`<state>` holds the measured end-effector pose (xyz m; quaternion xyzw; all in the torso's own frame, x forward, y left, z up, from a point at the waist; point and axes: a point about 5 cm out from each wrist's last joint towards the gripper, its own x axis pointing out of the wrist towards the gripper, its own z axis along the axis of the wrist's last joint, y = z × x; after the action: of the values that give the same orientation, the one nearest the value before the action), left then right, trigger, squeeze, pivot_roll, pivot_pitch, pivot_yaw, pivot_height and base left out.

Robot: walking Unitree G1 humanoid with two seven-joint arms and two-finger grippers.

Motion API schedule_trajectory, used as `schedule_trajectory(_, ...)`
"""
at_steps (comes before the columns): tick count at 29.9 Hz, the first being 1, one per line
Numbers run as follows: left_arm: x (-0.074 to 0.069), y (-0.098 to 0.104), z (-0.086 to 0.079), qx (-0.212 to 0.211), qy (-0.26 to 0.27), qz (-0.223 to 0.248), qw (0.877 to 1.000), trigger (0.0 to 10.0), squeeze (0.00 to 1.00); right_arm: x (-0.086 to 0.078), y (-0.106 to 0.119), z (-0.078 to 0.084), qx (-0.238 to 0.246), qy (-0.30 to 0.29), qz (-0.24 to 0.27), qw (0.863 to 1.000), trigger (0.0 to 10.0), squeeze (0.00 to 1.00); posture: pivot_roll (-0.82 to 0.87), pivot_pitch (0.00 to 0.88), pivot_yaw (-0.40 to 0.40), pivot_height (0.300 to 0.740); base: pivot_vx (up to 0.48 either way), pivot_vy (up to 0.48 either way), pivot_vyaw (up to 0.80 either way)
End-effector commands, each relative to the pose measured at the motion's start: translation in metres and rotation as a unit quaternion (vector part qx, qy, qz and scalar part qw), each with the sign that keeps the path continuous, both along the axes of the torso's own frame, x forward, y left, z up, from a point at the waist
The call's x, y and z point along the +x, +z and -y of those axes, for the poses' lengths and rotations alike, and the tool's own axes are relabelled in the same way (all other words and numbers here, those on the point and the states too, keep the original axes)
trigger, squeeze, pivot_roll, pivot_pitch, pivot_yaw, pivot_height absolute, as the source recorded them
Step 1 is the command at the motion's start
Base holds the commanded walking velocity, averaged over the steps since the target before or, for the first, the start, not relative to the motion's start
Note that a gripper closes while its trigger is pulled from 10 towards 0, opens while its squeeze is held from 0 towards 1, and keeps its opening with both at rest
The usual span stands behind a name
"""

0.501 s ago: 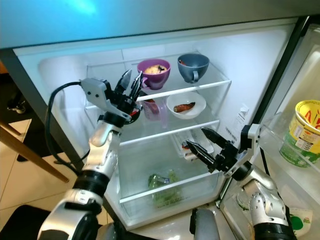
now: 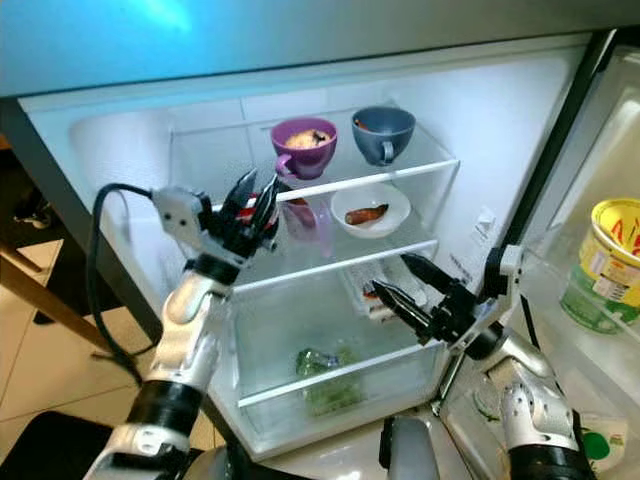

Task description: Restocking fridge

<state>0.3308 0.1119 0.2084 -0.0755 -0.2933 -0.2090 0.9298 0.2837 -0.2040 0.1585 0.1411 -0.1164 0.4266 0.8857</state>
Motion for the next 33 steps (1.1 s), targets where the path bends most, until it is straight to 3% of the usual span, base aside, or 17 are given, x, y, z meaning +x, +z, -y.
schedule_trajectory(1, -0.004, 0.006, -0.02, -0.017, 0.028, 0.016, 0.999, 10.0, 0.0, -0.001, 0.009, 0.006, 0.007, -0.006, 0.017, 1.0, 10.0, 0.0, -0.06, 0.055, 0.027, 0.525, 0.0, 0.0, 0.0)
schedule_trajectory(18, -0.024, 0.012, -0.026, -0.013, -0.035, 0.023, 0.999, 10.0, 0.0, -0.001, 0.008, 0.006, 0.003, 0.0, 0.014, 1.0, 10.0, 0.0, -0.05, 0.051, 0.024, 0.525, 0.0, 0.0, 0.0)
schedule_trajectory(33, -0.045, 0.003, -0.015, 0.003, -0.132, -0.005, 0.991, 10.0, 0.0, 0.0, 0.004, 0.006, -0.001, 0.002, 0.006, 1.0, 10.0, 0.0, -0.04, 0.052, 0.02, 0.525, 0.0, 0.0, 0.0)
